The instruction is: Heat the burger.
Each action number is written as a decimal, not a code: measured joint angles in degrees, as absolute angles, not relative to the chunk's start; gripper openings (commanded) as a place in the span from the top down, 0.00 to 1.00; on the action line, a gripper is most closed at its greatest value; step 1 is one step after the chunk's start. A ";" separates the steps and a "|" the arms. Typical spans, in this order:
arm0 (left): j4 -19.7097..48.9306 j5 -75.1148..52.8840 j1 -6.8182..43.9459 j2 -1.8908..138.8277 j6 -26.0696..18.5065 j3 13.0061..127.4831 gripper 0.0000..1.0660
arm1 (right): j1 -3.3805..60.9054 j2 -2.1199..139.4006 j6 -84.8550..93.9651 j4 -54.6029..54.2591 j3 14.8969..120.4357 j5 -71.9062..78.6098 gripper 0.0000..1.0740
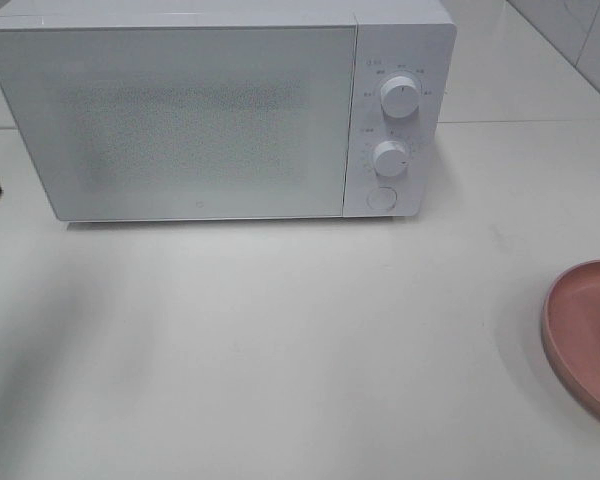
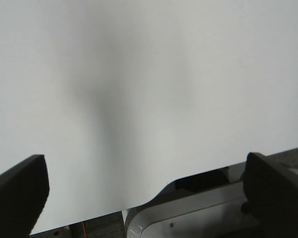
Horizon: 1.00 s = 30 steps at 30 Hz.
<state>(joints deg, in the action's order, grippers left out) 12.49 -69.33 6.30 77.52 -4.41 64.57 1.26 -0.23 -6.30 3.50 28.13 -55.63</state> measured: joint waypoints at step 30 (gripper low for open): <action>10.54 -65.37 0.17 45.44 -3.15 41.31 0.07 | 1.26 -0.23 -6.30 3.50 28.13 -55.63 0.29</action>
<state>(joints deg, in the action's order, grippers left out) 10.54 -65.37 0.17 45.44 -3.15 41.31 1.26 -0.23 -6.30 3.50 28.13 -55.63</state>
